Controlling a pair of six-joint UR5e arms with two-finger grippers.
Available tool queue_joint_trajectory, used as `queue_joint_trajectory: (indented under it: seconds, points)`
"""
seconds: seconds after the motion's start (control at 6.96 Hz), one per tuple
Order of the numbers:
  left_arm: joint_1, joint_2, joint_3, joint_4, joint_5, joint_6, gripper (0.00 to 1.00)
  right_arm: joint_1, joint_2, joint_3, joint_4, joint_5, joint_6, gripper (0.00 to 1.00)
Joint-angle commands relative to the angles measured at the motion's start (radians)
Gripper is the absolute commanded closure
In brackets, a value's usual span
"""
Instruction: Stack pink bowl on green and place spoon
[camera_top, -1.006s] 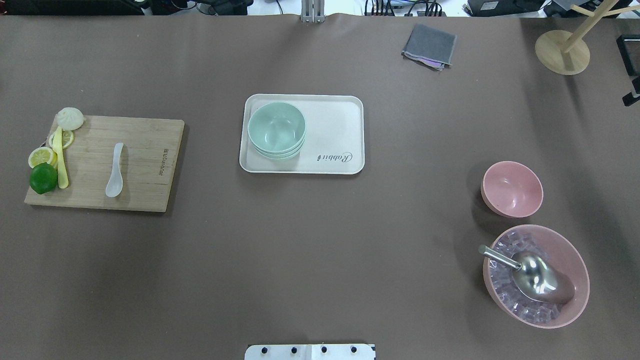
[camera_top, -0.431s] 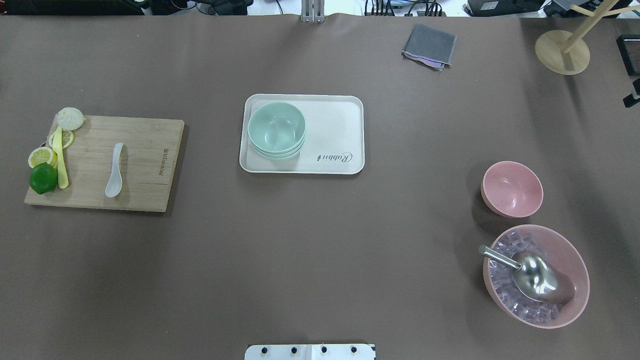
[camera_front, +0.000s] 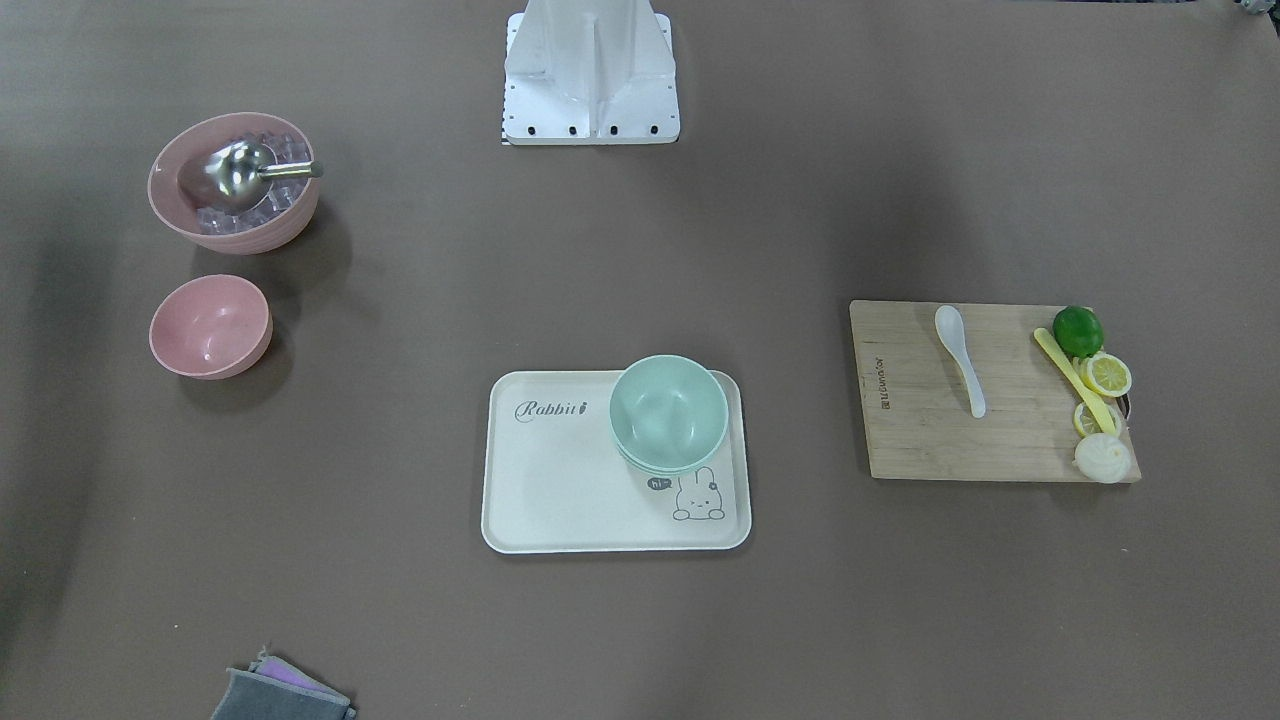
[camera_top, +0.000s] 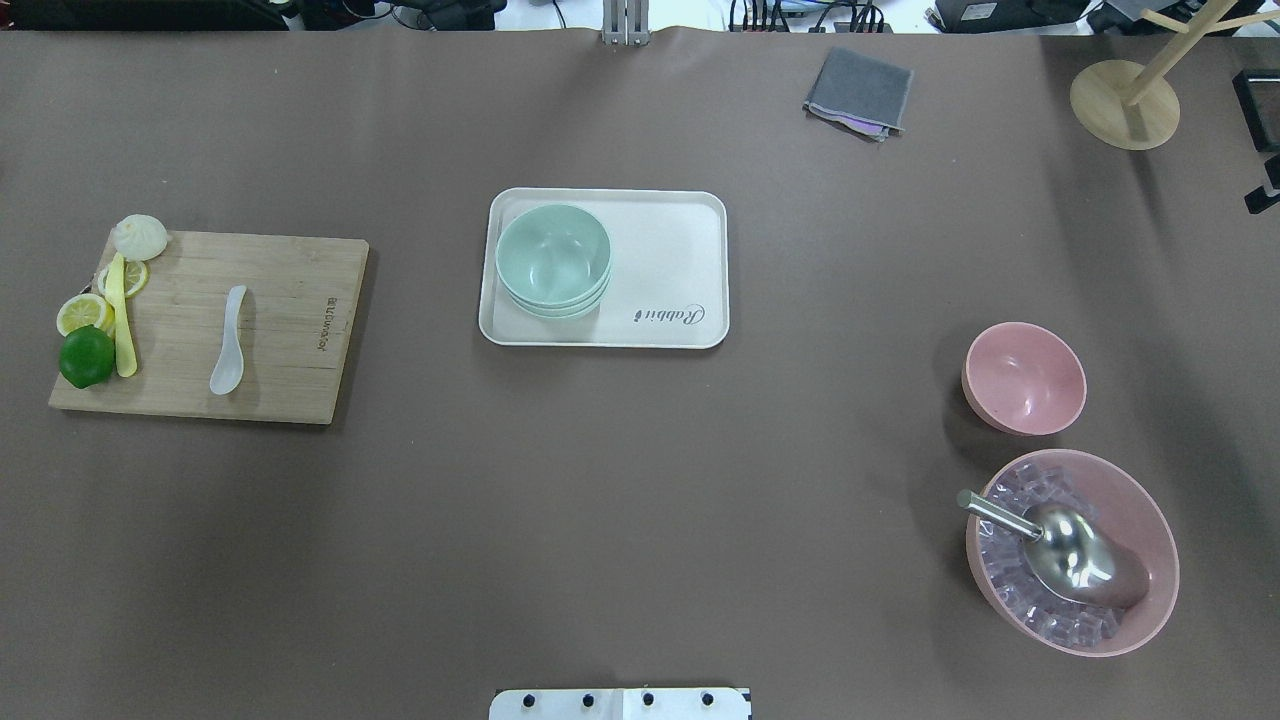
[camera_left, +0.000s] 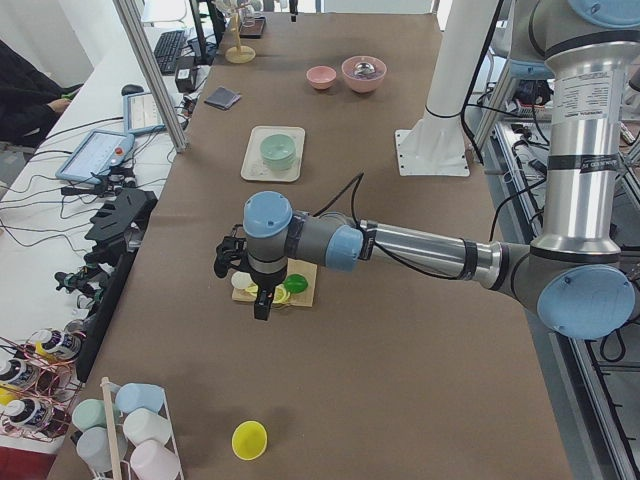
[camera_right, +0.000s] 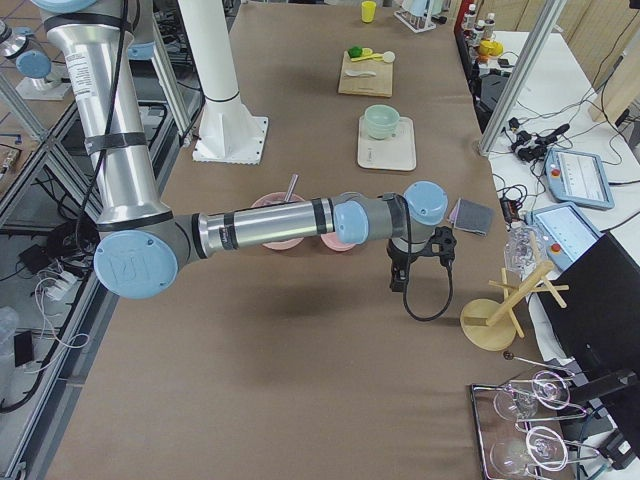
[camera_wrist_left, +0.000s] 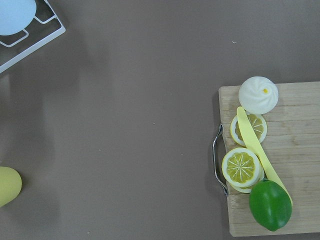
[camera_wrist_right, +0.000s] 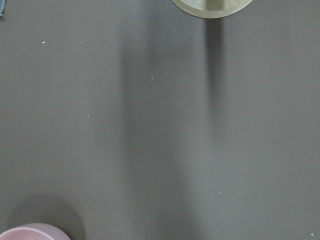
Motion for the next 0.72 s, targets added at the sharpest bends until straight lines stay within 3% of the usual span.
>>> queue_joint_trajectory:
  seconds: [0.0, 0.58]
  points:
    - [-0.001, 0.007, -0.002, 0.000, 0.001, 0.000, 0.02, 0.001, -0.013, 0.014, 0.001, -0.004, 0.000, 0.00]
    - [0.000, 0.000, 0.001, -0.002, 0.001, 0.004, 0.02, 0.001, -0.039, 0.034, 0.001, -0.001, -0.002, 0.00]
